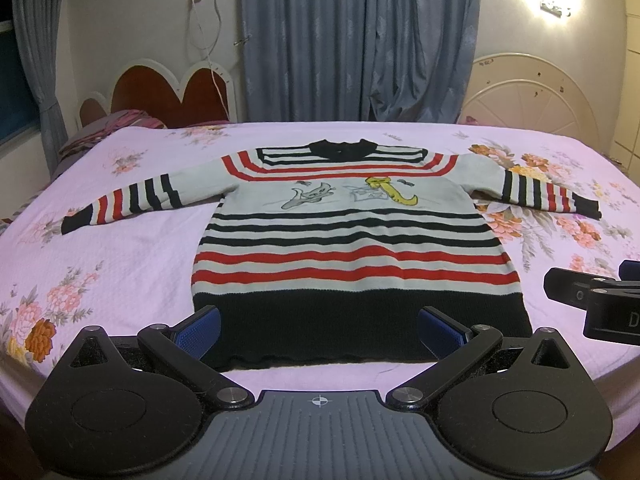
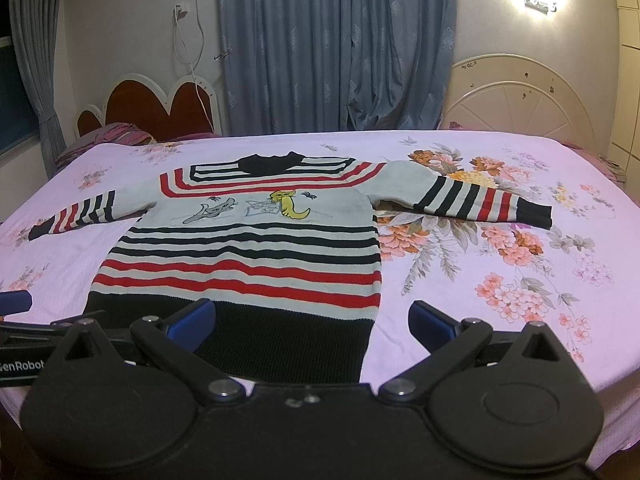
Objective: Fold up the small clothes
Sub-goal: 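Grasp the black sleeve cuff with the right gripper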
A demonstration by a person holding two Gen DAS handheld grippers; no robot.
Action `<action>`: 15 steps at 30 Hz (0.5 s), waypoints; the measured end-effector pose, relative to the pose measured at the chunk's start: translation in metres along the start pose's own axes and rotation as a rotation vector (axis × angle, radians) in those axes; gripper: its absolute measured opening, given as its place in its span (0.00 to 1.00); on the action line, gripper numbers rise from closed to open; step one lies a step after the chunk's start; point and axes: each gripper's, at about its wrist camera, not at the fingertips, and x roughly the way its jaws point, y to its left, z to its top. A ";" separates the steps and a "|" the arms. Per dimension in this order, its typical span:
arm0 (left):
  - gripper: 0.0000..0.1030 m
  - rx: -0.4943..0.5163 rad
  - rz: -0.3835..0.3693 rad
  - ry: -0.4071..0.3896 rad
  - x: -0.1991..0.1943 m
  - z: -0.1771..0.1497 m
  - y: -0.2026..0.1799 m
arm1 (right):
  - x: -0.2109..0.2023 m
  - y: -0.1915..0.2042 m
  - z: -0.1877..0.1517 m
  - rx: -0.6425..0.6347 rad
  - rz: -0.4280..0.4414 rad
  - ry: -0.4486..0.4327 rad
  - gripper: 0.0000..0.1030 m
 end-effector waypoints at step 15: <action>1.00 0.017 -0.031 -0.002 0.069 0.058 -0.003 | 0.057 -0.019 0.040 0.056 -0.055 -0.030 0.99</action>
